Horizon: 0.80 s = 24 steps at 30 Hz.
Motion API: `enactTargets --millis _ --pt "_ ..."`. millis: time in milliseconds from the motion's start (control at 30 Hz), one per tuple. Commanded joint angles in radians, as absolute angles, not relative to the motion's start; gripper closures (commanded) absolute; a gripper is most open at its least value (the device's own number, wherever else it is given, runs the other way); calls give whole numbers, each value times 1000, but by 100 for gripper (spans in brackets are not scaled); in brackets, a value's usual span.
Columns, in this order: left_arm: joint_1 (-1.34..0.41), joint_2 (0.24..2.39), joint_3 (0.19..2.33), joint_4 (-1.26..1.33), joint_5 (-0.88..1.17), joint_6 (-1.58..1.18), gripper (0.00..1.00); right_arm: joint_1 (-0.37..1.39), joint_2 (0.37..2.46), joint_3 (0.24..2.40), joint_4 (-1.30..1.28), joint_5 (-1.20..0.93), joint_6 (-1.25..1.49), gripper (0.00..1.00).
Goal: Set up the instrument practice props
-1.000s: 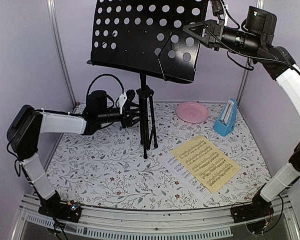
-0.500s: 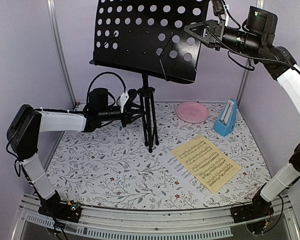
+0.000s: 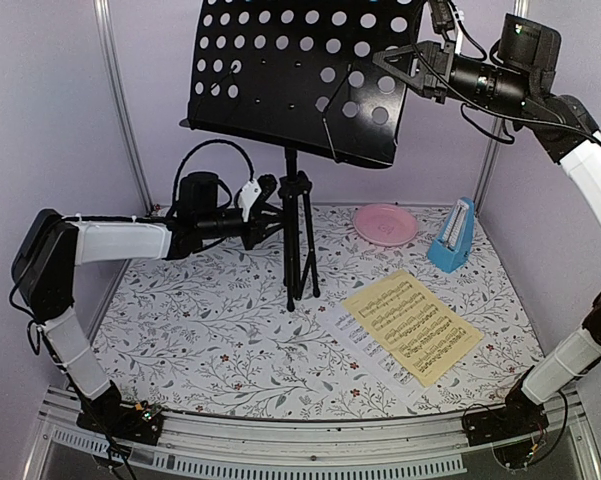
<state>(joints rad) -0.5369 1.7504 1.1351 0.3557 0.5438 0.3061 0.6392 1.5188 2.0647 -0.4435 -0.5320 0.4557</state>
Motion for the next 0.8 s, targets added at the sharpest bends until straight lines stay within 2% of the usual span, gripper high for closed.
enactTargets --millis 0,67,333,533,767 --pt "-539 1698 1155 397 607 300 66 653 1418 2082 -158 -559 491 100" --pt "-541 1713 1157 417 601 270 64 652 1415 2079 -158 -561 490 100" --pt "-548 1754 1144 512 498 201 64 652 1416 2073 -154 -567 498 100" --pt "-549 1748 1141 490 507 237 82 652 1419 2074 -149 -562 506 100" --pt "-546 1726 1181 329 477 379 99 652 1428 2072 -136 -560 519 100"
